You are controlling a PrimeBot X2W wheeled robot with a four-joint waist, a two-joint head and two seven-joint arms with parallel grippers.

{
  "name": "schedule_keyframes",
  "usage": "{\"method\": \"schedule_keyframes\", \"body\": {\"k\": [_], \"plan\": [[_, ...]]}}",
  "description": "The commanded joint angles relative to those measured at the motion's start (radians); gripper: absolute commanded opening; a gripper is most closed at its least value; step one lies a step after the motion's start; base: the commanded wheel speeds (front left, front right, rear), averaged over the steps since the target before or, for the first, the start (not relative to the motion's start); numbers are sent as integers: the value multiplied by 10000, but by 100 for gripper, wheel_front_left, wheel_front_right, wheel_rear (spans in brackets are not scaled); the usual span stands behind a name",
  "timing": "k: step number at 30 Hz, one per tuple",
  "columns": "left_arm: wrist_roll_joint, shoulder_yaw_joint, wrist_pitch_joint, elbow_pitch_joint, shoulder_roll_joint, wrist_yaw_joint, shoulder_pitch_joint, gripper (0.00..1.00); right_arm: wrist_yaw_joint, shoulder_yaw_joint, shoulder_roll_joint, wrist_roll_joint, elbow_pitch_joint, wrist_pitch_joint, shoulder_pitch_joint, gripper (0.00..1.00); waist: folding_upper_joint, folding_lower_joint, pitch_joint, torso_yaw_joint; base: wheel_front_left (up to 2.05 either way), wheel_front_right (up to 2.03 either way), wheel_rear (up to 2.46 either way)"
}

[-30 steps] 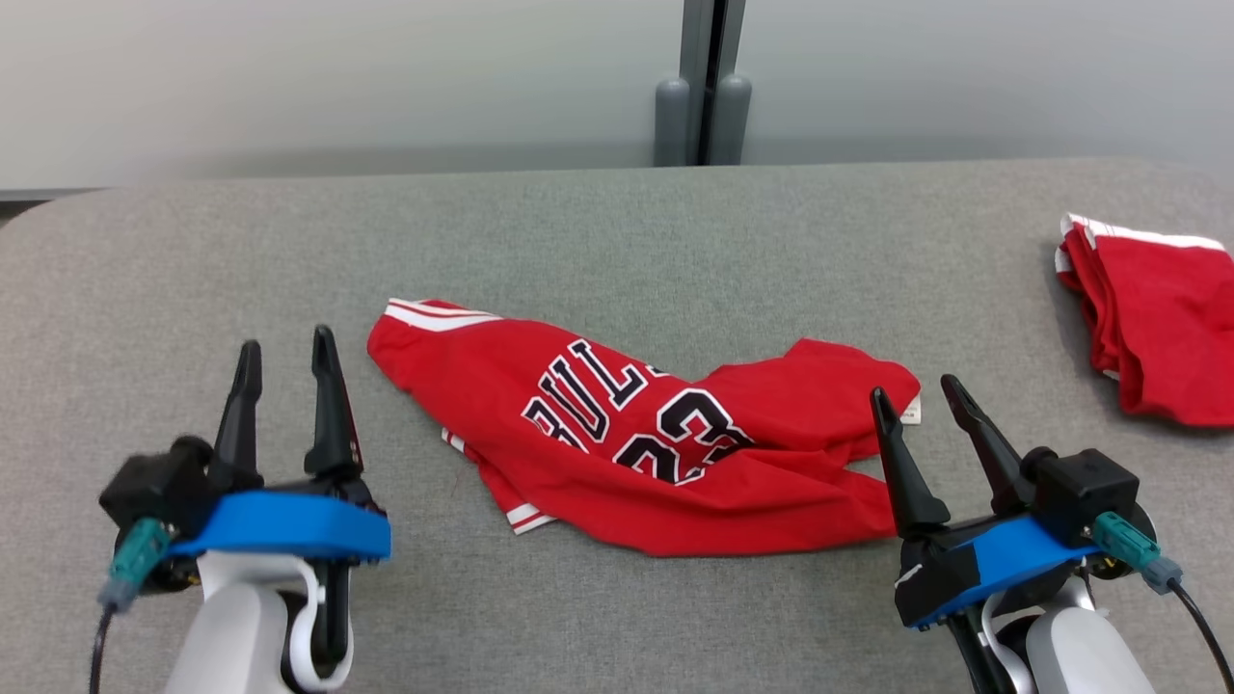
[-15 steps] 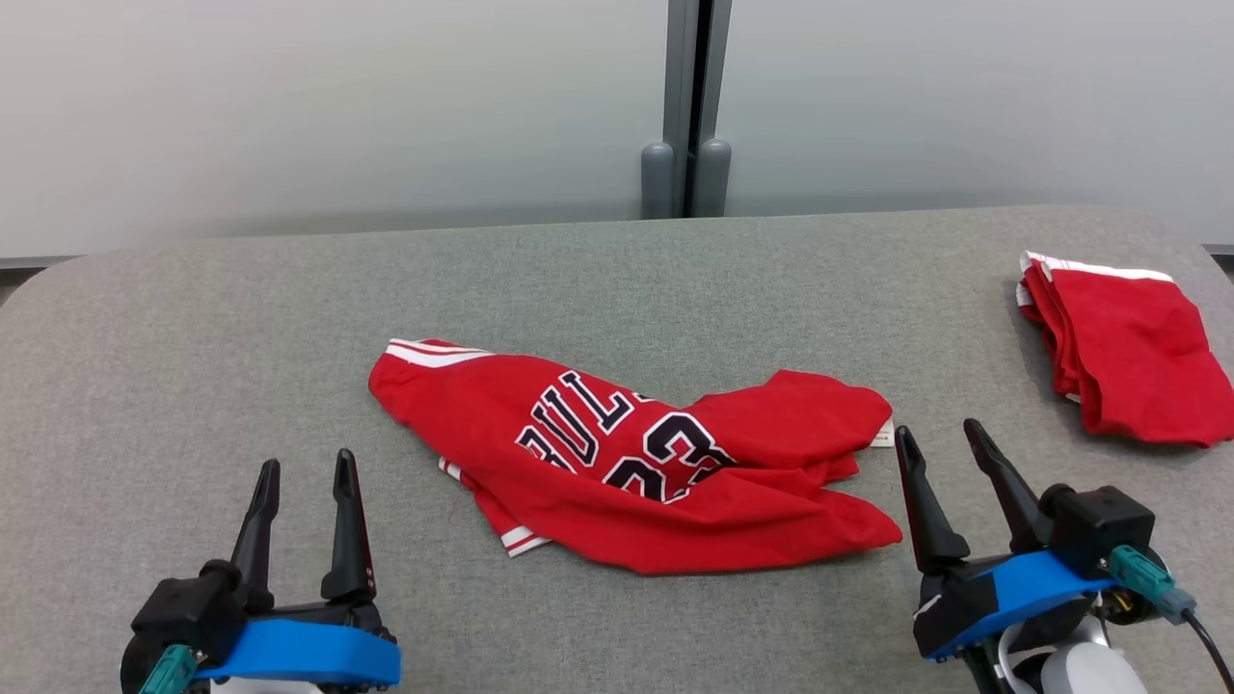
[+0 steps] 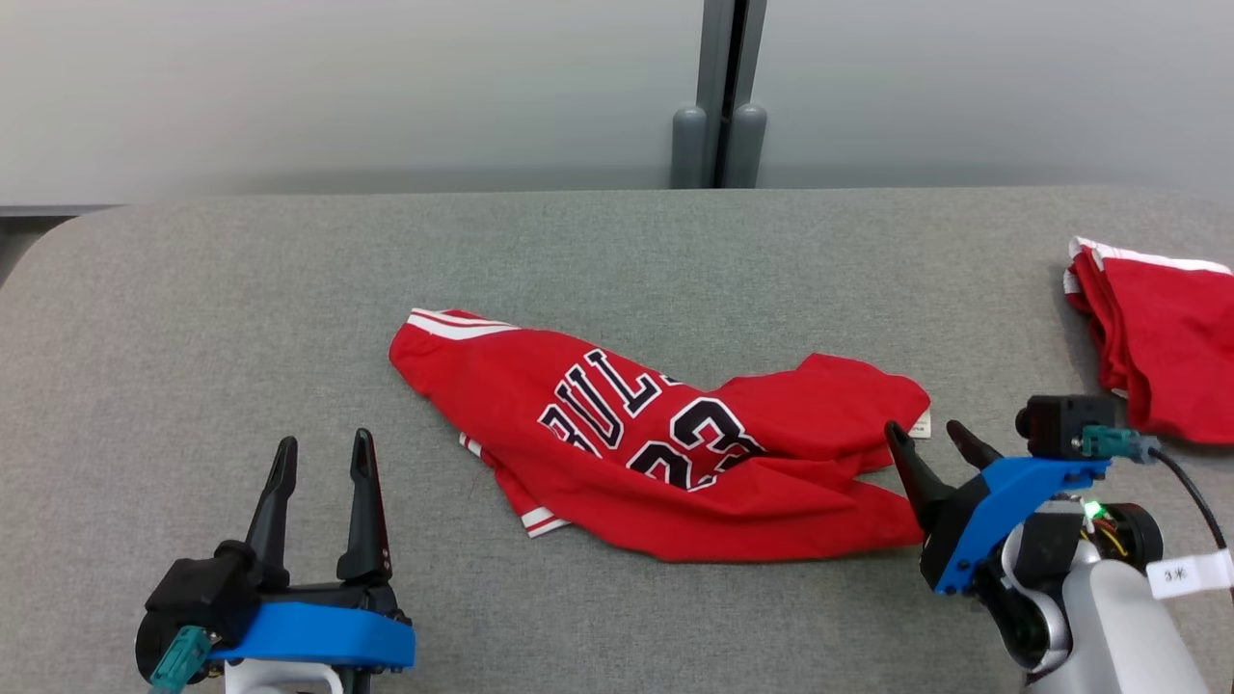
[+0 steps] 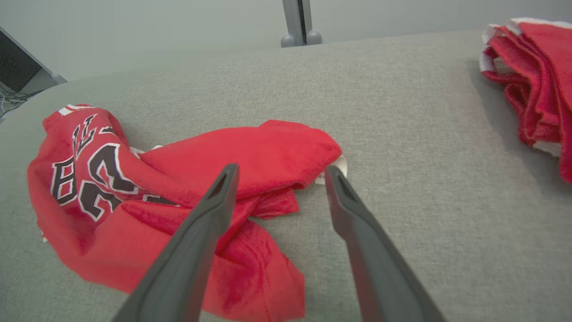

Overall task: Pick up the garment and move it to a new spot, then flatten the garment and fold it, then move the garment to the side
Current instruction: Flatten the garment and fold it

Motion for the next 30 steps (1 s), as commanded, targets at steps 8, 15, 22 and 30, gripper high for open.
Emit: {"method": "schedule_keyframes", "body": {"k": [8,15,22,30], "plan": [[104,-18,-24,-4,-32,-165,-544,100,5,-715,-3,231,1654,1730,-1692,100,0,0,619,570,0,0,0],[136,-110,-24,91,-66,-192,-681,100,5,-1156,3,-208,3409,1866,-2723,100,0,0,804,890,0,0,0],[164,-156,-24,145,-96,-220,-682,100,5,-806,18,-874,4636,2026,-3248,0,0,0,817,1037,0,0,0],[184,-77,-24,134,-128,-242,-478,100,5,-348,3,-1868,3883,568,-3684,0,0,0,464,943,0,0,0]]}}
